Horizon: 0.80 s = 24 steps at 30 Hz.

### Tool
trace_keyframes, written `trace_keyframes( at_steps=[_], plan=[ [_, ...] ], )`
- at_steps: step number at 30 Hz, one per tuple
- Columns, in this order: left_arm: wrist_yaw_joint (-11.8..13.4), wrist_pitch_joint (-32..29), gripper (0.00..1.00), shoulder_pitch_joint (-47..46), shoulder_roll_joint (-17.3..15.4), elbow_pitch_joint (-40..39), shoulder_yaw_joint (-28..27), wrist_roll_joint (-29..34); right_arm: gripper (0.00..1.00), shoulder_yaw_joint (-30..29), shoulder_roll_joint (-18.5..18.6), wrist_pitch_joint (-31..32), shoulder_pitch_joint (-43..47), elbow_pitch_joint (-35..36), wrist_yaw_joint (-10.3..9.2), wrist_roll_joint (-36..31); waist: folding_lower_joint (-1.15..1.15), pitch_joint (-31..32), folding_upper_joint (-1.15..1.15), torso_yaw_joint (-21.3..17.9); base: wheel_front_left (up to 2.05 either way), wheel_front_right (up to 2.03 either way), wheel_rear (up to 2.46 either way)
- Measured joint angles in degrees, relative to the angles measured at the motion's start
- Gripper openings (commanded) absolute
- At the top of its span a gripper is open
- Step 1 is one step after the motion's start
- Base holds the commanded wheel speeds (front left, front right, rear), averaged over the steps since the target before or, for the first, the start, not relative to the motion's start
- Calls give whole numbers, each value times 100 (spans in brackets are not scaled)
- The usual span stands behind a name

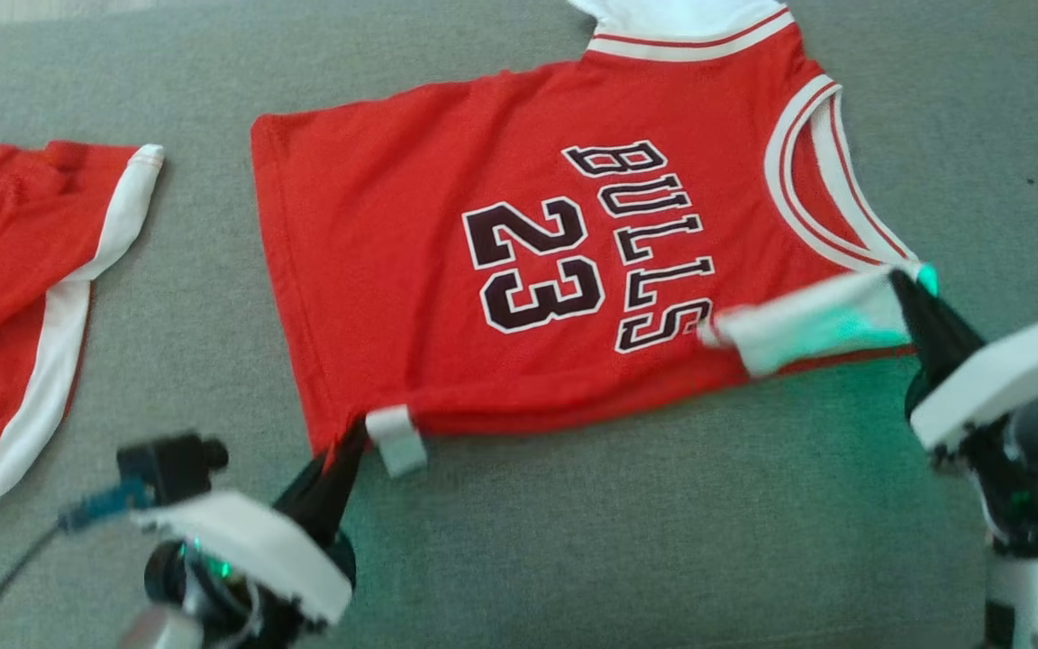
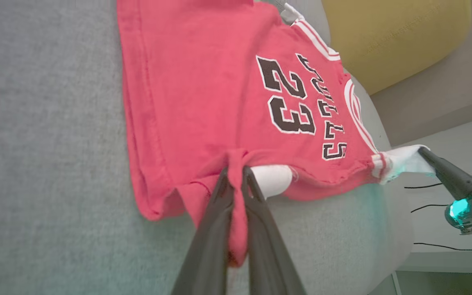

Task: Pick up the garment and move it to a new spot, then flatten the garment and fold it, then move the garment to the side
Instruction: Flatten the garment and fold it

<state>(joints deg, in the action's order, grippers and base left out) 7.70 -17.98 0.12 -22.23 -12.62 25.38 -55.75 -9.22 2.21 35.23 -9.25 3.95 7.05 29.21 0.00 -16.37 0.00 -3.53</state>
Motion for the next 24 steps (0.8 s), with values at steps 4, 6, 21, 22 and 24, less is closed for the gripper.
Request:
trace_keyframes(
  at_steps=[4, 6, 21, 22, 24],
  plan=[
    [144, -441, 0, -404, 18, -14, -75, -303, 0, -21, 5, 60, -454, -236, 0, -194, 0, -101, 0, 20, 0, 0, 0],
    [190, -614, 0, -560, -7, -3, -110, -342, 0, -2, 9, 69, -655, -378, 0, -236, 0, -153, 0, 13, 0, 0, 0],
    [492, -627, 100, -946, -129, 477, -350, -232, 100, 153, 45, -726, -1467, -1149, 0, -435, 1, -303, 0, -54, 0, 0, 0],
    [503, -533, 100, -909, -125, 428, -369, -213, 100, 142, 51, -762, -1443, -1083, 0, -437, 0, -285, 0, -59, 0, 0, 0],
    [544, -321, 100, -766, -127, 276, -452, -125, 100, 234, 208, -769, -1284, -833, 0, -542, 0, -248, 0, -74, 0, 0, 0]
  ],
)
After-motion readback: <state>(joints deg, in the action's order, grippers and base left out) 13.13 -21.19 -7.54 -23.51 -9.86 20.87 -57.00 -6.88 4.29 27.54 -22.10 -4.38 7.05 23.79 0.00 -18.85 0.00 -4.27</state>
